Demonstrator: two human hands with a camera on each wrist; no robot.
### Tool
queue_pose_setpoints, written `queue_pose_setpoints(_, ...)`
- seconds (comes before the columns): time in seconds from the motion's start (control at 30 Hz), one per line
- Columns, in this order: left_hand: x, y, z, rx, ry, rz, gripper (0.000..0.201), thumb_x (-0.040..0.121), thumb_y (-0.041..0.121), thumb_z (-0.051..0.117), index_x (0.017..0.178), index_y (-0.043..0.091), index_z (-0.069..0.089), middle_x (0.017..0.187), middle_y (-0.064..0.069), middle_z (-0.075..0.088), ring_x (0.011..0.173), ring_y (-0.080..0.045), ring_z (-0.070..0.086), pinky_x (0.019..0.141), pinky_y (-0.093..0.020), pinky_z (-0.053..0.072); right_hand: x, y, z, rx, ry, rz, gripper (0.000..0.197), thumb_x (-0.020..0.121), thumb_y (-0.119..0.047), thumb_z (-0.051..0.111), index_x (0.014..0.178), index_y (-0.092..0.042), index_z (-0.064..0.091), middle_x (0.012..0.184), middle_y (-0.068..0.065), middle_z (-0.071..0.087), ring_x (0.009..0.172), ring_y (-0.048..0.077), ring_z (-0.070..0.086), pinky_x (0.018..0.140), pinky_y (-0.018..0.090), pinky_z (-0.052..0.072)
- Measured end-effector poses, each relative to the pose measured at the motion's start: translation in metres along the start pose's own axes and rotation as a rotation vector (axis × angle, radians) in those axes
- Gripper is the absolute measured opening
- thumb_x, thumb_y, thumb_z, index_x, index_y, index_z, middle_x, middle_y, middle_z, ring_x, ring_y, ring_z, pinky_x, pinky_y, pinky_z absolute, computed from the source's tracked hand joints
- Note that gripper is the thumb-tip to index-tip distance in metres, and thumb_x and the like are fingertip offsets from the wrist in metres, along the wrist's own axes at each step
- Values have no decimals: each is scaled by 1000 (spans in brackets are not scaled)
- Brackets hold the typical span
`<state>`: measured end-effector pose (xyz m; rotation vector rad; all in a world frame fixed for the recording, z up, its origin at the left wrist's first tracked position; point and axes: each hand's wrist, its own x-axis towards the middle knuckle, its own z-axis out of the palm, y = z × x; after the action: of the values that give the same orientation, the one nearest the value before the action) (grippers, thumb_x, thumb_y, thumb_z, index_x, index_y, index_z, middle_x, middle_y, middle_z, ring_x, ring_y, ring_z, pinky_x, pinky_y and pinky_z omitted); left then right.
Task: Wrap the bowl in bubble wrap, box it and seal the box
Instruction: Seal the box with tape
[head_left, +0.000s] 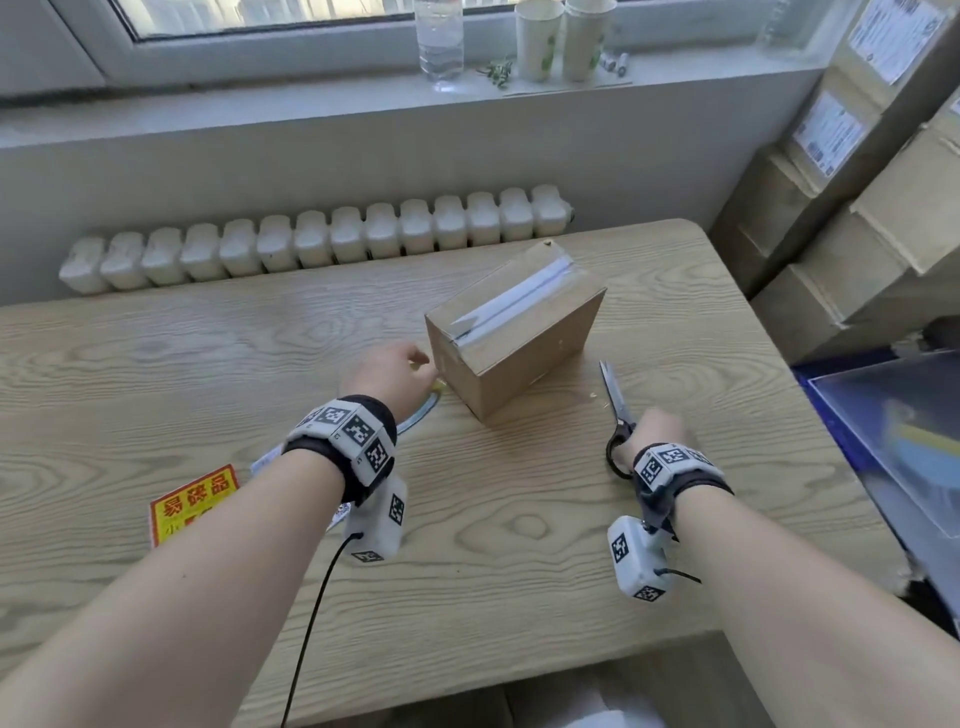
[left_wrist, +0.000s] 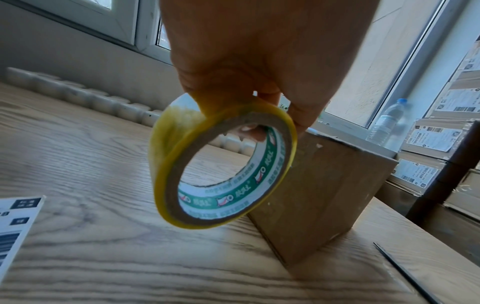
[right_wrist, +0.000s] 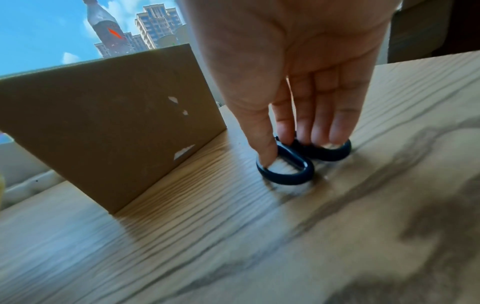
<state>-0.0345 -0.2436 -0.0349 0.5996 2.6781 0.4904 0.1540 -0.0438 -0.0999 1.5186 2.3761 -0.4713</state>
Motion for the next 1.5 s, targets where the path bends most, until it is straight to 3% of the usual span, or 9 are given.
queue_pose_setpoints(0.07,-2,-2,0,-9,27,-7,29,91,37,50,110,20,65,120,-2,61,109,-22,55,85,-31,40,-2,4,2,22,-20,37,20,89,-28,57,93,-11,65,87,13,65,91,33,64,69,30,45)
queue_pose_setpoints(0.2,-7,-4,0,-7,46,-12,32,90,43,54,110,19,65,120,-2,61,111,-22,54,87,-32,40,-3,9,7,-1,-28,23,25,90,-30,58,92,-6,66,103,15,68,99,33,64,70,30,44)
queue_pose_setpoints(0.4,-8,-1,-1,-4,13,-48,31,91,38,52,114,20,63,121,-4,60,110,-24,55,87,-33,41,-9,9,4,21,-46,28,33,90,-36,56,75,-6,51,102,16,66,98,34,63,71,30,44)
queue_pose_setpoints(0.63,-12,-2,-8,-42,-39,-72,32,92,33,51,117,17,63,119,-9,61,106,-26,55,79,-30,39,-11,10,-17,-24,-155,9,42,79,-49,62,66,-11,50,70,5,57,76,28,61,65,29,45)
queue_pose_setpoints(0.77,-12,-2,-11,-74,-53,-63,30,92,31,51,116,16,64,114,-9,63,93,-23,54,76,-29,42,-14,7,-26,-23,-442,-91,23,50,-29,68,65,-13,62,69,5,68,75,29,70,76,37,59)
queue_pose_setpoints(0.93,-10,-2,-12,-62,-68,-63,27,92,30,52,112,18,65,110,-8,65,92,-24,56,76,-30,44,-22,-17,-47,107,-546,-320,27,75,2,65,70,-24,67,77,1,64,72,17,62,71,28,57)
queue_pose_setpoints(1.07,-11,-3,-12,-58,-68,-56,25,92,30,51,109,18,66,97,-4,62,84,-20,53,69,-29,41,-27,-38,-56,12,-588,-409,24,74,-7,67,69,-30,70,85,2,69,77,17,63,86,39,57)
queue_pose_setpoints(1.2,-11,-6,-15,-53,-68,-44,26,93,31,50,109,19,66,106,-6,66,83,-19,52,69,-27,39,-34,-52,-57,-40,-645,-445,6,76,-29,74,74,-24,71,86,3,73,77,17,60,80,35,55)
queue_pose_setpoints(1.5,-10,-11,-20,-111,-87,-14,27,94,31,51,110,15,65,94,-4,61,82,-19,53,68,-29,40,-41,-74,-53,107,-617,-366,48,76,-65,63,78,-17,63,70,-1,71,75,18,59,89,35,53)
